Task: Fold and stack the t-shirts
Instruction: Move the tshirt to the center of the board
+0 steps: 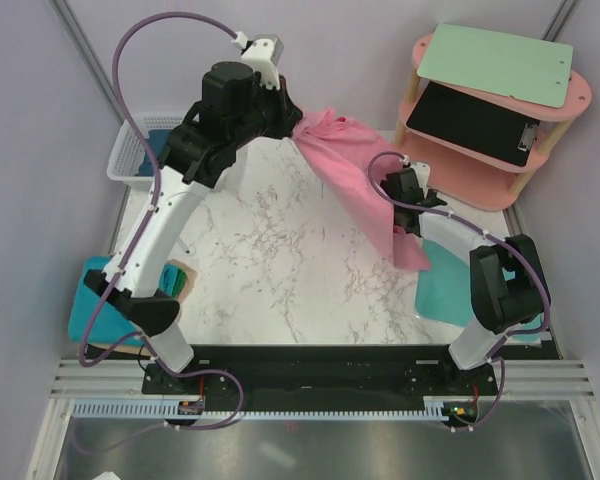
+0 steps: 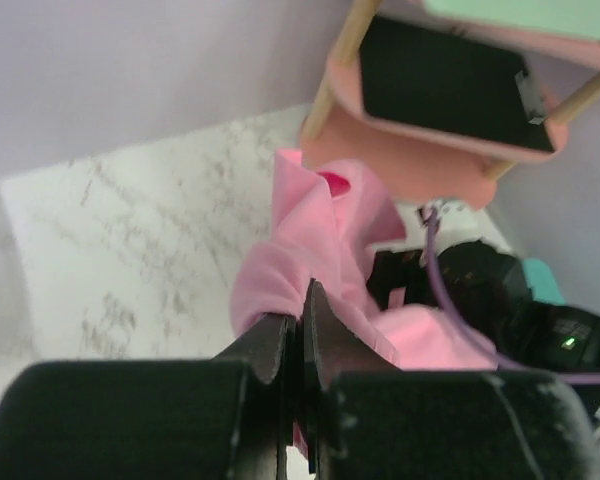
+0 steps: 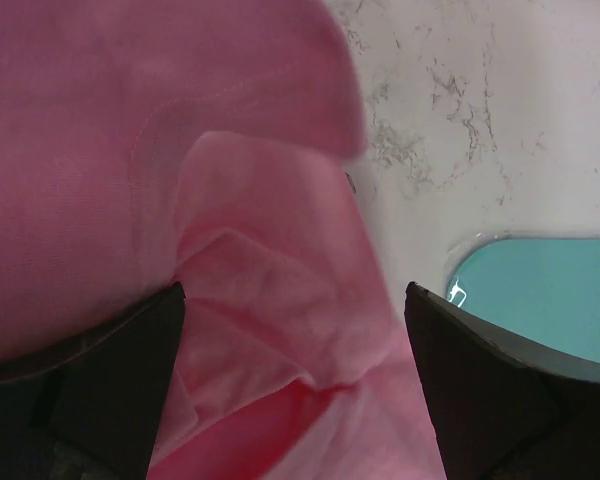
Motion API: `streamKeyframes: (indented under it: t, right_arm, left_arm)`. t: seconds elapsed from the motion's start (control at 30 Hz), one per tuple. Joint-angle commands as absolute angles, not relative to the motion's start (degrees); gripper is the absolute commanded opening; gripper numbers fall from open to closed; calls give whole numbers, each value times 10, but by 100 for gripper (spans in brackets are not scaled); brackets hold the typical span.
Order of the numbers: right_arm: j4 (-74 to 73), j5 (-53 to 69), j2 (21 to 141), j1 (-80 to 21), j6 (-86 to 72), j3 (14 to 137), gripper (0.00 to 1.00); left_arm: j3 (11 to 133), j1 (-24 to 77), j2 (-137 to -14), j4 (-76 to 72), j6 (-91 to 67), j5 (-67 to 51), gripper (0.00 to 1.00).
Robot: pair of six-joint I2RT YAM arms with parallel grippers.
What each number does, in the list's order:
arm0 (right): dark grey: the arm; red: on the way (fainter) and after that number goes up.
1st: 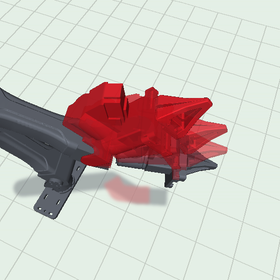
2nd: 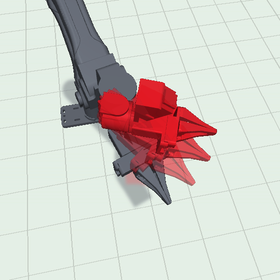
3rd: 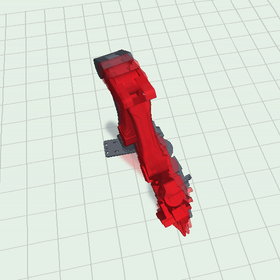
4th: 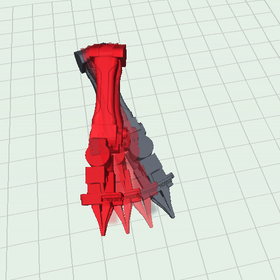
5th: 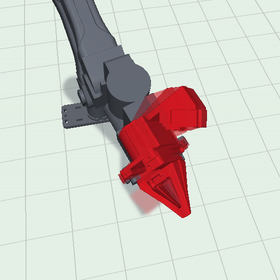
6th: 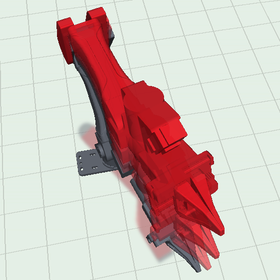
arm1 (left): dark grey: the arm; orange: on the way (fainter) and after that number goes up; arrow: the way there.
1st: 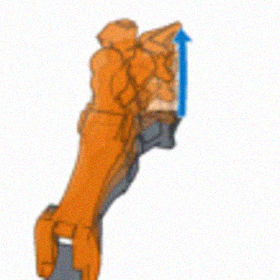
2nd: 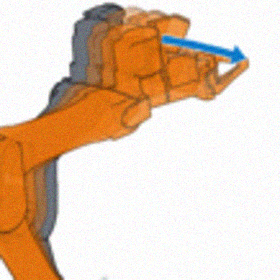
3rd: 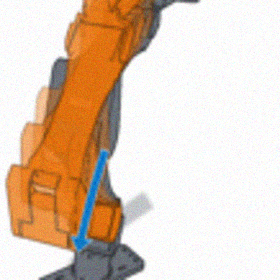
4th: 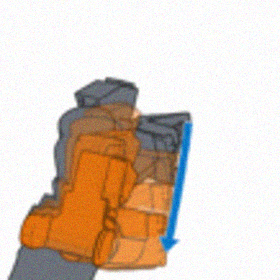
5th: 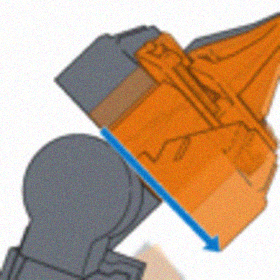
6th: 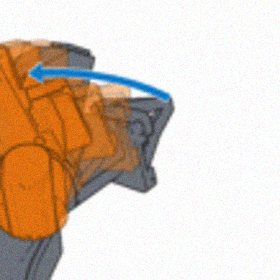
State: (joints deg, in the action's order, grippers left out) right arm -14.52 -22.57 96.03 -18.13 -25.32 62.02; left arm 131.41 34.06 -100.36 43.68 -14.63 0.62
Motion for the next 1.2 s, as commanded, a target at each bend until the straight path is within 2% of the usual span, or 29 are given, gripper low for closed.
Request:
streamKeyframes:
  t: [0.0,0.03,0.13,0.27,0.3,0.33,0.4,0.57,0.67,0.93,1.17]
  right_arm:
    - [-139,-234,940,-180,-265,605,98]
    - [-139,-234,939,-181,-265,604,98]
    - [-137,-236,932,-180,-256,597,98]
    - [-137,-234,916,-181,-242,586,98]
    - [-136,-232,912,-180,-239,584,98]
    - [-134,-221,911,-181,-238,580,98]
    - [-121,-206,906,-181,-239,575,98]
    - [-78,-140,910,-181,-246,555,98]
    - [-64,-127,927,-180,-254,560,98]
    - [-73,-152,969,-173,-278,588,98]
    - [-101,-212,937,-118,-306,584,98]
  left_arm:
    - [1121,334,-919,402,-214,92,2]
    - [1023,334,-896,401,-254,122,2]
    - [844,319,-862,389,-334,162,2]
    - [702,255,-804,391,-382,182,2]
    - [671,241,-794,392,-381,176,8]
    - [661,229,-783,393,-372,164,45]
    - [657,212,-759,402,-367,179,99]
    - [702,256,-753,394,-318,182,100]
    - [744,300,-806,358,-281,138,100]
    - [985,390,-1103,365,-226,71,100]
    - [1174,433,-1277,410,-209,47,97]
